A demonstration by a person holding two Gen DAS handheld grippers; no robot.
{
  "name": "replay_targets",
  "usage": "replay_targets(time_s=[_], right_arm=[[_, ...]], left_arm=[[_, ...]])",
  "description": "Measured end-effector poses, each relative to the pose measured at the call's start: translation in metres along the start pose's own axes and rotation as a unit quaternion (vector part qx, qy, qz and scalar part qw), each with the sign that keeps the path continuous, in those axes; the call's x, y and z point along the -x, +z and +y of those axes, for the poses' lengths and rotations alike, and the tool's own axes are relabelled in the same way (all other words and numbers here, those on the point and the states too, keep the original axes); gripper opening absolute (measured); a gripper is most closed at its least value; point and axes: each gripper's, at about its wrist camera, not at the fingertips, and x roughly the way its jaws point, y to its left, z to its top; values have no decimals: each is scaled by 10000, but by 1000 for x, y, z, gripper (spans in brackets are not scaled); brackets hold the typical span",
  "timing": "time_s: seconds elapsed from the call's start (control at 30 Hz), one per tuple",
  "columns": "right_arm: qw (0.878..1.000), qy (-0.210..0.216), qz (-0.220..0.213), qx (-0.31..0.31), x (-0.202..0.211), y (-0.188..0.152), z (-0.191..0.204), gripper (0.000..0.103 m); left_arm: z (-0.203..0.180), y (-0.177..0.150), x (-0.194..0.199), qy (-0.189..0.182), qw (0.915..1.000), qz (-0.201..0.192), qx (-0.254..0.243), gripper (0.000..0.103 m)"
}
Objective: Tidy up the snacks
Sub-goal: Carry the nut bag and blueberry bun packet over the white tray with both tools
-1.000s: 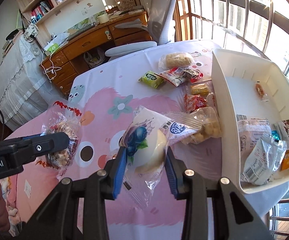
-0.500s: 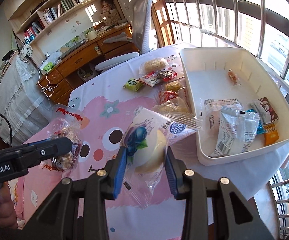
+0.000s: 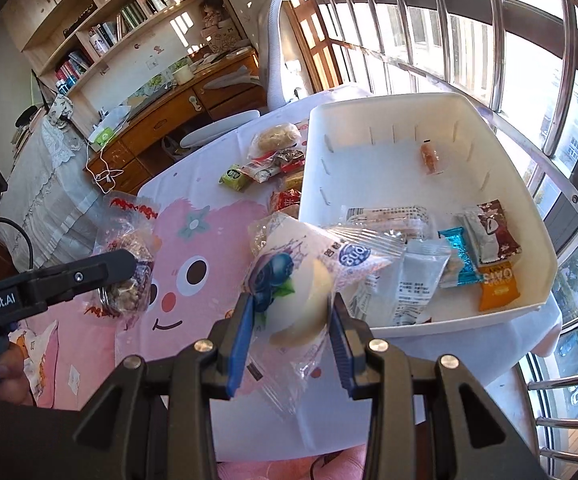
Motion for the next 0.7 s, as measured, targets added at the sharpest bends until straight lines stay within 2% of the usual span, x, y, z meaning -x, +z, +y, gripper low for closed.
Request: replay_targets(time_s=[0.37, 0.4, 0.53, 0.7], right_arm=[[9980, 285, 185, 540, 15, 25, -63, 37], [9977, 293, 186, 581, 17, 28, -69, 36], [9969, 317, 182, 693, 21, 38, -89, 20], [9959, 343, 215, 805, 20, 52, -112, 18]], left_arm=[[-78, 16, -39, -47, 10000, -68, 7, 34], [-84, 17, -42, -69, 9999, -84, -2, 34], [-106, 26, -57, -110, 9999, -111, -17, 34], [-124, 37, -71, -115, 9998, -165, 5, 34]])
